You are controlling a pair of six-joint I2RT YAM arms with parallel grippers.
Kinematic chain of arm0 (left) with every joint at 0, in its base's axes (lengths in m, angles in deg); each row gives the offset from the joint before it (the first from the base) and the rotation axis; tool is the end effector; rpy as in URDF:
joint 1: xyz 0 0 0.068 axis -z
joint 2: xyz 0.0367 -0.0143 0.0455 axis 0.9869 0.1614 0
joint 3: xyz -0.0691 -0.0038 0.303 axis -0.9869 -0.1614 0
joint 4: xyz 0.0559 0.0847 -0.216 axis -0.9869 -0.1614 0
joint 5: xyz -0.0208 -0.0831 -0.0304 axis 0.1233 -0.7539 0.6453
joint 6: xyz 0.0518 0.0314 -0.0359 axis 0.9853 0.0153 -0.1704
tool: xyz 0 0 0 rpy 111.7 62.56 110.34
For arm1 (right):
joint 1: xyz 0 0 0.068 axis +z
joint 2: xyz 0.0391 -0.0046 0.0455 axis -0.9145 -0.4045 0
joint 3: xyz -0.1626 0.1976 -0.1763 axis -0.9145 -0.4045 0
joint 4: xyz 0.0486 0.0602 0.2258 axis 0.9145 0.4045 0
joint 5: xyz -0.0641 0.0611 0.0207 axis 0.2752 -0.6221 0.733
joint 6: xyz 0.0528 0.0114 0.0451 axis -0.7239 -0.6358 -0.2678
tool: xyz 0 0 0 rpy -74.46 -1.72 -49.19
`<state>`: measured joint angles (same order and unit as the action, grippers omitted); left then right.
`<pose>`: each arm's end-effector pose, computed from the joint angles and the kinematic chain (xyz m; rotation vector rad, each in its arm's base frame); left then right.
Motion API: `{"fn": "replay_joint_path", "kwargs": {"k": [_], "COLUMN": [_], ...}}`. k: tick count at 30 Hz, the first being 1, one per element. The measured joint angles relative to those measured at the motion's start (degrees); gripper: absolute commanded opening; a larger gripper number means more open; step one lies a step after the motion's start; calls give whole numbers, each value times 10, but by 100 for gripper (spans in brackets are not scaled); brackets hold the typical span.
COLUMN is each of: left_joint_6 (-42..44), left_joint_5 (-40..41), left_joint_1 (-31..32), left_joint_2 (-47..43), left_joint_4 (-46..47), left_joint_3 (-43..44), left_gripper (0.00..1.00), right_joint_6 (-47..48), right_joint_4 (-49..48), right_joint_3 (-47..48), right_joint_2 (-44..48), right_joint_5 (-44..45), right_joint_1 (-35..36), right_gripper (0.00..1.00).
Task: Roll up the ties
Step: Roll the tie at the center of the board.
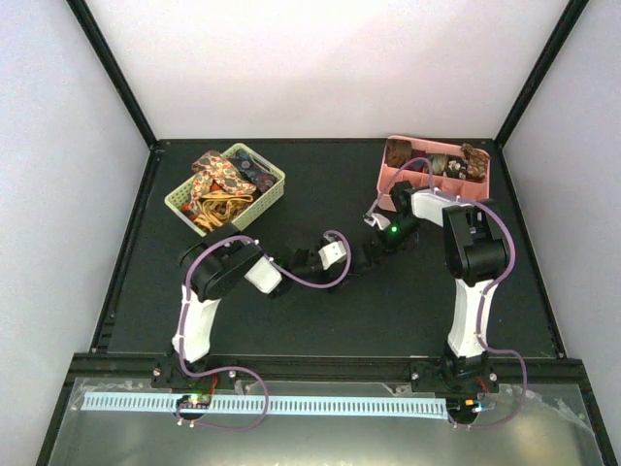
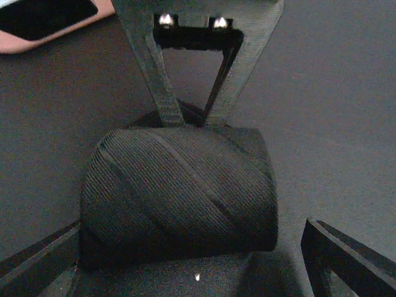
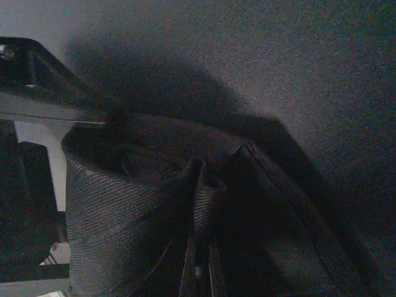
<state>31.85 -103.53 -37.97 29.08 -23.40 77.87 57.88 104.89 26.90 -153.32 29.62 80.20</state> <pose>0.2680 -0.2825 0.1316 1.1525 1.6942 -0.8386 0.3360 0.1200 0.1566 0.5715 -2.8357 -0.9690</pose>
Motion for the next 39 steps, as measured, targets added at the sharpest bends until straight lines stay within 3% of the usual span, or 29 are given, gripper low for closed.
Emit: {"fn": "replay_joint_path", "kwargs": {"k": [8, 15, 17, 25, 32, 39], "left_joint_6": [-18, -30, -30, -10, 24, 37], "left_joint_5": [-3, -4, -3, 23, 47, 55], "left_joint_1": [4, 9, 10, 16, 19, 20], "left_joint_2": [47, 76, 76, 47, 1, -15], "left_joint_4": [27, 41, 37, -61, -181, -235], "left_joint_3": [39, 66, 68, 89, 94, 102], "left_gripper": [84, 67, 57, 34, 32, 33], "right_joint_6": [-2, -4, -5, -9, 10, 15], "right_joint_4": [0, 0, -1, 0, 24, 49], "right_joint_3": [0, 0, -1, 1, 25, 29], "right_joint_2": [-1, -2, -2, -2, 0, 26], "right_joint_5": [-2, -4, -5, -12, -23, -65], "right_joint_1": [0, -1, -1, -5, -21, -21], "right_gripper": [2, 7, 10, 24, 47, 57]}}
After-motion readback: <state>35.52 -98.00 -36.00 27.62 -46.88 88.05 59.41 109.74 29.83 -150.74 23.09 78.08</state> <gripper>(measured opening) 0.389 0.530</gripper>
